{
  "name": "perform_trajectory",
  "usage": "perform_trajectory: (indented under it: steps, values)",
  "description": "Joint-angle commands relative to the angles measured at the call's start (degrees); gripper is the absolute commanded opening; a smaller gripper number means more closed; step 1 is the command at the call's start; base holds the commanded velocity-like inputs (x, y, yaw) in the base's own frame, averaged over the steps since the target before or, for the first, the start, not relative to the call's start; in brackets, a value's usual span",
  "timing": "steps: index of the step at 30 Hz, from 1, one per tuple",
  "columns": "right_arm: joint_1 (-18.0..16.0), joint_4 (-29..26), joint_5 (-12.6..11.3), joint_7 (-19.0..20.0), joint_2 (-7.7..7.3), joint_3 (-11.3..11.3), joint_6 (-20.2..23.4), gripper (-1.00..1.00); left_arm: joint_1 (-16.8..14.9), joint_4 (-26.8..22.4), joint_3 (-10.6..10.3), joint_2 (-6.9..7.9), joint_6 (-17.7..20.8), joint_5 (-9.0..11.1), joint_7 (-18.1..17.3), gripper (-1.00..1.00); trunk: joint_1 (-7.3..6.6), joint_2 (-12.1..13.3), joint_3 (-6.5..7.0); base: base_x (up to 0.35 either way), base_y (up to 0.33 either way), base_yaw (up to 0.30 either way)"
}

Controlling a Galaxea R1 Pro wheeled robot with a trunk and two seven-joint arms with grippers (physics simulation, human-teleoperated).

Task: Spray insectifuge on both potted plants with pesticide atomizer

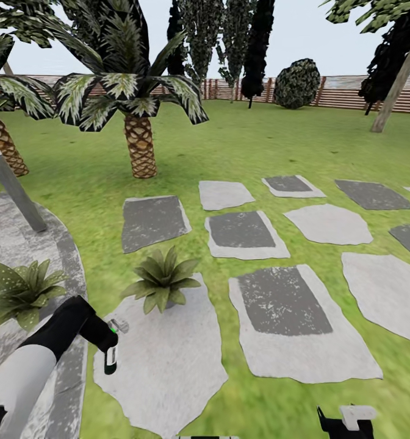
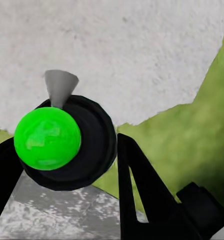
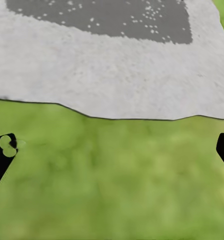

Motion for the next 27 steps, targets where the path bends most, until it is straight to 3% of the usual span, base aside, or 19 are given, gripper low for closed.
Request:
perform_trajectory:
  steps: [1, 6, 15, 25, 27]
  values:
    - [0.0, 0.0, 0.1, 0.5, -0.02, -0.5, -0.2, 1.0, -0.2, -0.1, -0.2, 0.04, 0.5, -0.3, -0.6, -1.0, -0.01, 0.0, -0.06, 0.0, 0.0, 0.036]
    - [0.0, -0.1, 0.1, 0.6, -0.23, -0.5, -0.3, 1.0, -0.2, -0.4, -0.4, -0.15, 0.5, -0.6, -1.0, -1.0, -0.01, 0.0, -0.07, 0.049, 0.032, 0.008]
    - [0.0, 0.0, 0.1, 0.6, -0.26, -0.5, -0.2, 1.0, -0.3, -0.5, -0.3, 0.23, 0.7, -0.6, -1.0, -1.0, -0.01, 0.0, -0.07, 0.185, 0.229, 0.0]
    - [0.0, 0.0, 0.2, 0.5, -0.15, -0.4, -0.1, 1.0, -1.1, -1.2, -0.3, -0.78, 1.0, -0.4, -1.2, -1.0, -0.01, 0.0, -0.07, 0.155, 0.014, 0.0]
    - [0.0, 0.0, 0.2, 0.5, -0.15, -0.4, -0.1, 1.0, -1.1, -2.7, -0.7, -0.77, 1.0, -0.6, -3.1, -1.0, -0.01, 0.0, -0.07, 0.054, 0.0, 0.0]
